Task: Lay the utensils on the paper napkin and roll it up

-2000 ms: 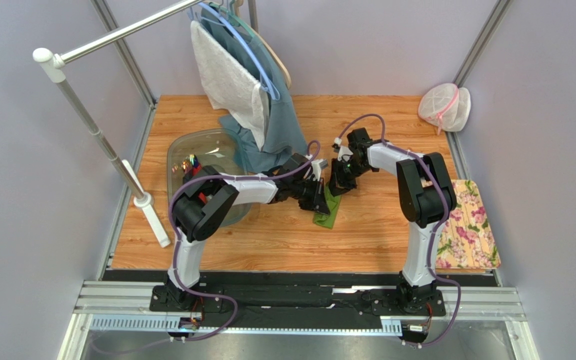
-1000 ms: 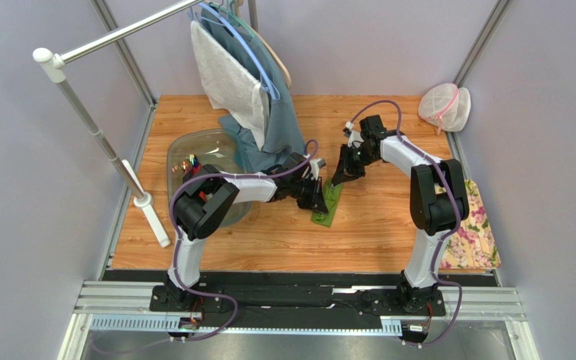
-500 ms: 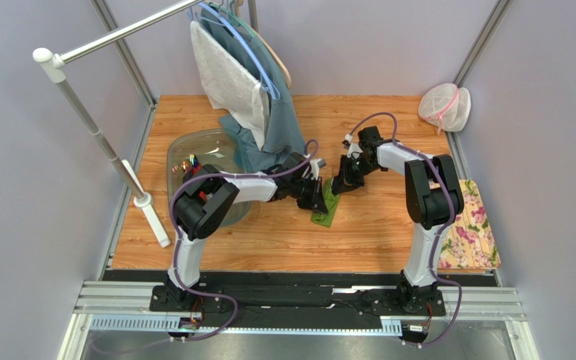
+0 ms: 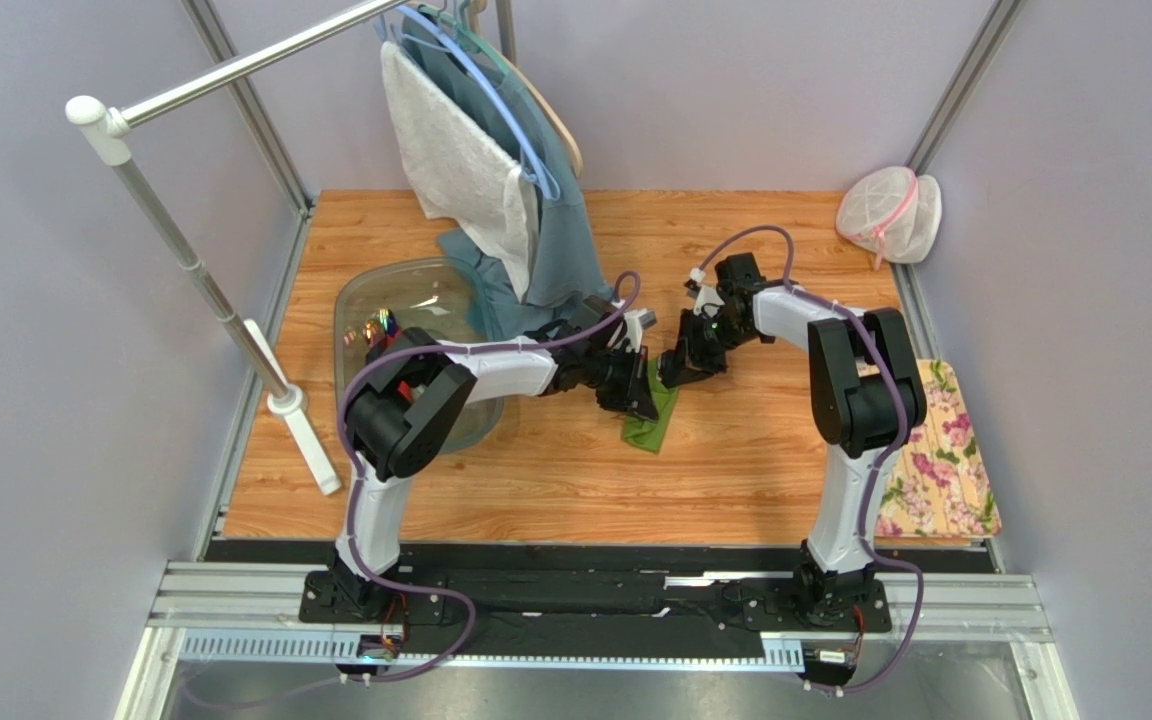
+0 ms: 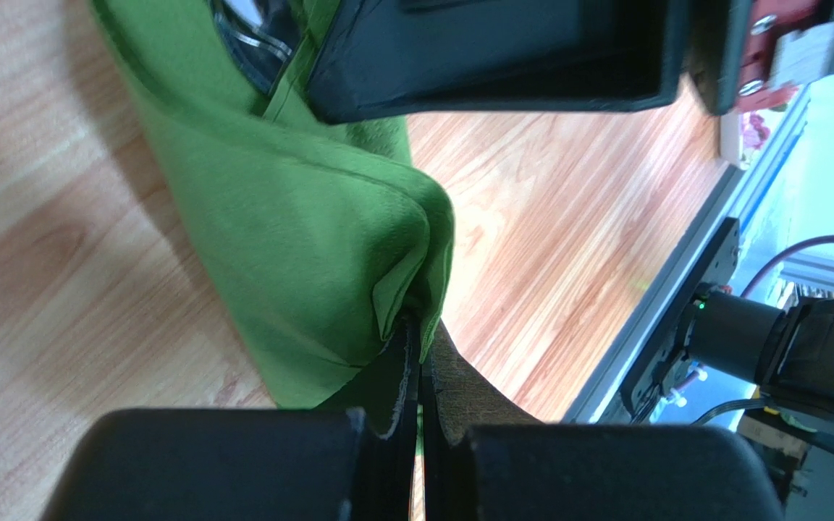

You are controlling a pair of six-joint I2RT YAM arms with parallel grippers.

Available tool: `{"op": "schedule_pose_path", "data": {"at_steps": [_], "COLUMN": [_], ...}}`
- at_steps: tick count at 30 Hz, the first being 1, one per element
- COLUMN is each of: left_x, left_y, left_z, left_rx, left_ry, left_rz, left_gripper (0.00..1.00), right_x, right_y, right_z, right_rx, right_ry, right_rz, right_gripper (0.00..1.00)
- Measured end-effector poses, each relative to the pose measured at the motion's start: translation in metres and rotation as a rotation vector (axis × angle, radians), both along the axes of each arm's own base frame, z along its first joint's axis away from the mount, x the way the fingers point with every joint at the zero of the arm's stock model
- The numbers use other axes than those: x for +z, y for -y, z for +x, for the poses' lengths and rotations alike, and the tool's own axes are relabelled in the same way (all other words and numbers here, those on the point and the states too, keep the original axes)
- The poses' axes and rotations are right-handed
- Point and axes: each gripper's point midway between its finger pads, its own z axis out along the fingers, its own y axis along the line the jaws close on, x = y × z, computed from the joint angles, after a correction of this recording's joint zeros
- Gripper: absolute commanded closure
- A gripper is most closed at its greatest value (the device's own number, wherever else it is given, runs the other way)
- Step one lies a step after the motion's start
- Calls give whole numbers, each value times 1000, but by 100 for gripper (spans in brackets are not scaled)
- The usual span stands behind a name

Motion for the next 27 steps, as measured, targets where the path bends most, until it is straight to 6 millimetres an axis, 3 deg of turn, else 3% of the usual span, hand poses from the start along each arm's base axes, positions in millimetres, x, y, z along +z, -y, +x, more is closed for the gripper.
{"op": "schedule_pose_path", "data": {"at_steps": [17, 27], "left_x": [22, -7], "left_y": [36, 42], "left_z": [-26, -26], "left_rx": [-127, -137], "left_ry": [72, 65], "left_rz": [-102, -106], "left_gripper": [100, 100], "right_x": [-1, -2], "right_y": [-1, -1], "right_z": [0, 0], "right_rx": [-18, -21], "right_ry": [-11, -12], "right_rz": [3, 5], "right_gripper": [100, 100]}}
